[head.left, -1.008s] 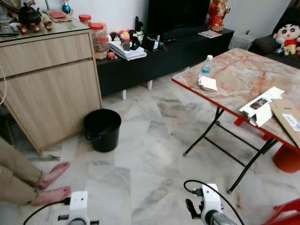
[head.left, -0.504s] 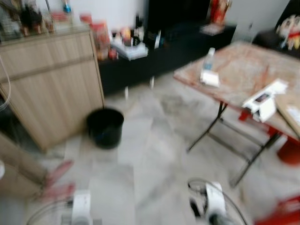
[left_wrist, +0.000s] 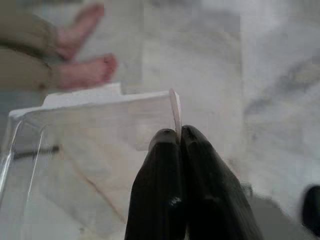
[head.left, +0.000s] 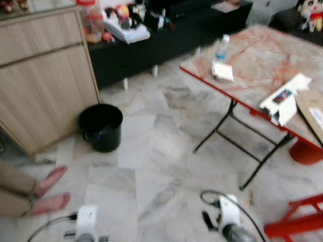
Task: Picking trash to rubbish bin
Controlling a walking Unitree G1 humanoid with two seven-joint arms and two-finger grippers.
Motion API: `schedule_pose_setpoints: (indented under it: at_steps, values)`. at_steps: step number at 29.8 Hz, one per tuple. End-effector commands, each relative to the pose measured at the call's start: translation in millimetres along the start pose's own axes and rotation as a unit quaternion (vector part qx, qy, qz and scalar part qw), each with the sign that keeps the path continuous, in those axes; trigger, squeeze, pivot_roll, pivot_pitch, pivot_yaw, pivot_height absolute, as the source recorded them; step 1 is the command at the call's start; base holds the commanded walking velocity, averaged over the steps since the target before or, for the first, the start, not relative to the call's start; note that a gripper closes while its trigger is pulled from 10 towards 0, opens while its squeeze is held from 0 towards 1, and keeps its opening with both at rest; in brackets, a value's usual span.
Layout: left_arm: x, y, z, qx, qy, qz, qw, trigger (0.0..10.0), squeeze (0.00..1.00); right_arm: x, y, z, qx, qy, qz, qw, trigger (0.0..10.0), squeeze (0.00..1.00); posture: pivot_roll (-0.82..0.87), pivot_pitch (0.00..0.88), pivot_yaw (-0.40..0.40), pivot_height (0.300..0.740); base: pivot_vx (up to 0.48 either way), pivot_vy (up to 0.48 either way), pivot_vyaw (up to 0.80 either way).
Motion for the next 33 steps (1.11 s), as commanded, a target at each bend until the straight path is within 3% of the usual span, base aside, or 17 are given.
schedule_pose_setpoints:
  at_steps: [1, 6, 15, 25, 33]
  values:
    - [9.0, -6.9, 2.4, -0.011, -0.007, 0.011, 1.0, 10.0, 0.0, 14.8, -10.2, 4.4, -0.013, -0.019, -0.003, 1.0, 10.0, 0.0, 0.02, 0.106, -0.082, 0.74, 0.315, 0.0, 0.0]
    - [8.6, -6.7, 2.3, -0.01, -0.006, 0.012, 1.0, 10.0, 0.0, 14.0, -9.3, 4.3, -0.012, -0.015, 0.011, 1.0, 10.0, 0.0, 0.02, 0.106, -0.082, 0.74, 0.313, 0.0, 0.0]
    - [8.5, -7.2, 2.4, -0.011, -0.006, 0.013, 1.0, 10.0, 0.0, 14.5, -10.0, 4.5, -0.013, -0.017, 0.013, 1.0, 10.0, 0.0, 0.02, 0.106, -0.082, 0.74, 0.314, 0.0, 0.62]
    - [9.5, -9.4, 3.2, -0.014, -0.006, 0.014, 1.0, 10.0, 0.0, 12.0, -10.1, 4.0, -0.014, -0.011, -0.006, 1.0, 10.0, 0.0, 0.02, 0.106, -0.087, 0.74, 0.315, 0.0, 0.0]
    - [8.3, -9.4, 3.0, -0.014, -0.005, 0.014, 1.0, 10.0, 0.0, 10.6, -8.1, 3.4, -0.009, -0.013, 0.014, 1.0, 10.0, 0.0, 0.03, 0.108, -0.081, 0.74, 0.315, 0.0, 0.28]
Point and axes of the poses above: a point about 5 cm out from each wrist's last joint towards the gripper, its own z axis pointing back from the gripper into the wrist, its own y axis along the axis of the wrist's last joint, x = y × z, the point moved 4 cm from there along -z, pointing out of the wrist towards the gripper, and after that the axes turned 1 degree about z, right-handed, at the moved point
